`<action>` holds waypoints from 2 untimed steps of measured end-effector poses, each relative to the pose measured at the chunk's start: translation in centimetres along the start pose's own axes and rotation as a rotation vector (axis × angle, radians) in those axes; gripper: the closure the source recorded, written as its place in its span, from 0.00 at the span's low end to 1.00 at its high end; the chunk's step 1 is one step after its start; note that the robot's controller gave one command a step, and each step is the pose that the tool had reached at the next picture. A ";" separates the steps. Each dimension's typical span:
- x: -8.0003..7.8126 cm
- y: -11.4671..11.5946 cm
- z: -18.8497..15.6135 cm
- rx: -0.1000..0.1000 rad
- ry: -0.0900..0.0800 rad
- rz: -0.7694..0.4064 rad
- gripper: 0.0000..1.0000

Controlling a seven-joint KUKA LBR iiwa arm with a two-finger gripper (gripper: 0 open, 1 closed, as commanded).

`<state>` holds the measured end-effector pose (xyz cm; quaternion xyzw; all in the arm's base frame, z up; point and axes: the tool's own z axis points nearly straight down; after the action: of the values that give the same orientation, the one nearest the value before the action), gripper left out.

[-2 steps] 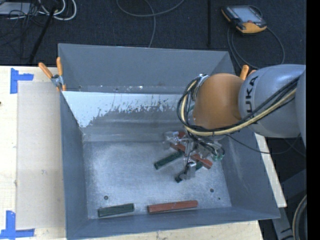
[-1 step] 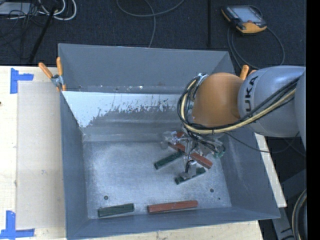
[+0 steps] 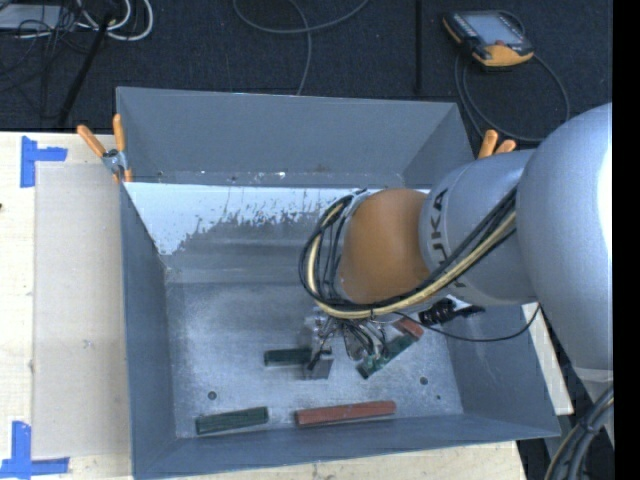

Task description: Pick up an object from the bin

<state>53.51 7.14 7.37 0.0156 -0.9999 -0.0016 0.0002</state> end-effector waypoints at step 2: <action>0.0 -0.2 0.1 0.003 0.002 0.000 1.00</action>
Offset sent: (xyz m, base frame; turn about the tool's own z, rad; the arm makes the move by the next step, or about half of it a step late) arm 0.0000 0.0000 0.0000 0.0000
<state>53.47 6.95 7.25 0.0154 -0.9999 -0.0001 0.0010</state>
